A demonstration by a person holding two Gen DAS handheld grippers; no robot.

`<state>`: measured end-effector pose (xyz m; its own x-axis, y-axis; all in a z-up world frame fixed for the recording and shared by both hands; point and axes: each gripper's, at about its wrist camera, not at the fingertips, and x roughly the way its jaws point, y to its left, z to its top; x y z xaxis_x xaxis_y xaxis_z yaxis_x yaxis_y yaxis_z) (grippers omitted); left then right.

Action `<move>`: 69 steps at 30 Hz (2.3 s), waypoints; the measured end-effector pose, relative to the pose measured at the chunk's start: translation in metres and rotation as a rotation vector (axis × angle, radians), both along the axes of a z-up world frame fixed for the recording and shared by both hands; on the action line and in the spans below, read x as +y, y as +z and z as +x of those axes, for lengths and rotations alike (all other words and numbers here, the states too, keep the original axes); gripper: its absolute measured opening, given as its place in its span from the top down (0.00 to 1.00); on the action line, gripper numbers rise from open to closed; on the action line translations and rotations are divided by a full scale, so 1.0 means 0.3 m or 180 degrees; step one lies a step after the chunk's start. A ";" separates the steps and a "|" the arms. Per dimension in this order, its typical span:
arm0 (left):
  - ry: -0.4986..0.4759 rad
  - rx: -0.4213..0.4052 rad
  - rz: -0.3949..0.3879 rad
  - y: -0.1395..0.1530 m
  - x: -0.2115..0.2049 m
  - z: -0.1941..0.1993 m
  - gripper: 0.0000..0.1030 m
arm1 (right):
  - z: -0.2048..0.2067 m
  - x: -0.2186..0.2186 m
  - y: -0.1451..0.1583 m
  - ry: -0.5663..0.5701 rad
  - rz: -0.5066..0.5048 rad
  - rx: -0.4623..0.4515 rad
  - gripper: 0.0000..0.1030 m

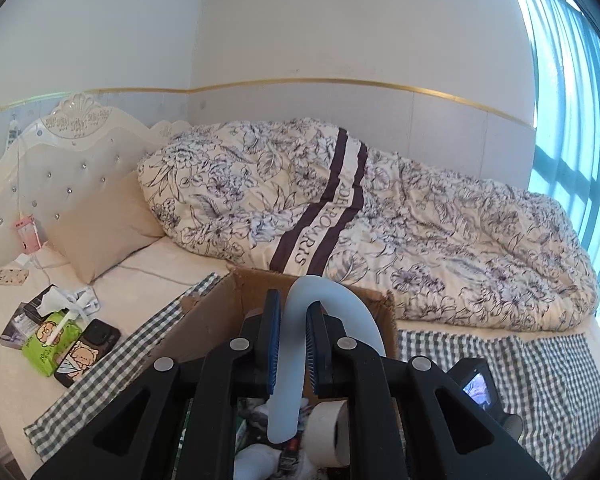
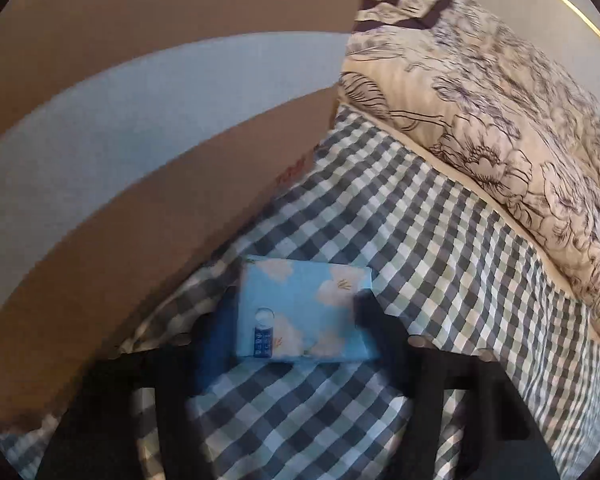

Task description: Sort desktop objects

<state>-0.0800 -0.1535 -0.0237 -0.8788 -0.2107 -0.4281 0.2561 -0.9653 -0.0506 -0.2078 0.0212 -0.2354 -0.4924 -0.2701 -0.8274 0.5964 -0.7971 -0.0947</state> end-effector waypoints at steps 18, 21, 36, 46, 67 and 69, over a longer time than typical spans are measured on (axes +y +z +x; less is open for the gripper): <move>-0.0169 -0.0625 0.0130 -0.108 -0.088 -0.083 0.89 | 0.096 0.075 0.469 -0.0271 -0.0941 0.0546 0.53; -0.0187 -0.0824 0.0119 -0.142 -0.104 -0.110 0.89 | 0.120 0.010 0.557 -0.0150 -0.1026 0.0708 0.53; 0.0139 -0.0732 0.0001 -0.135 -0.205 -0.094 0.15 | 0.160 -0.249 0.620 0.0258 -0.1164 0.0657 0.50; 0.0059 -0.1151 -0.0057 -0.195 -0.214 -0.144 0.06 | 0.190 -0.278 0.606 0.0269 -0.1085 0.0822 0.17; 0.0041 -0.1302 -0.0097 -0.105 -0.176 -0.076 0.05 | 0.267 -0.050 0.758 -0.0197 -0.1423 0.1040 0.07; 0.0046 -0.1045 -0.0047 -0.046 -0.172 -0.049 0.03 | 0.288 -0.037 0.783 -0.0218 -0.1459 0.1106 0.05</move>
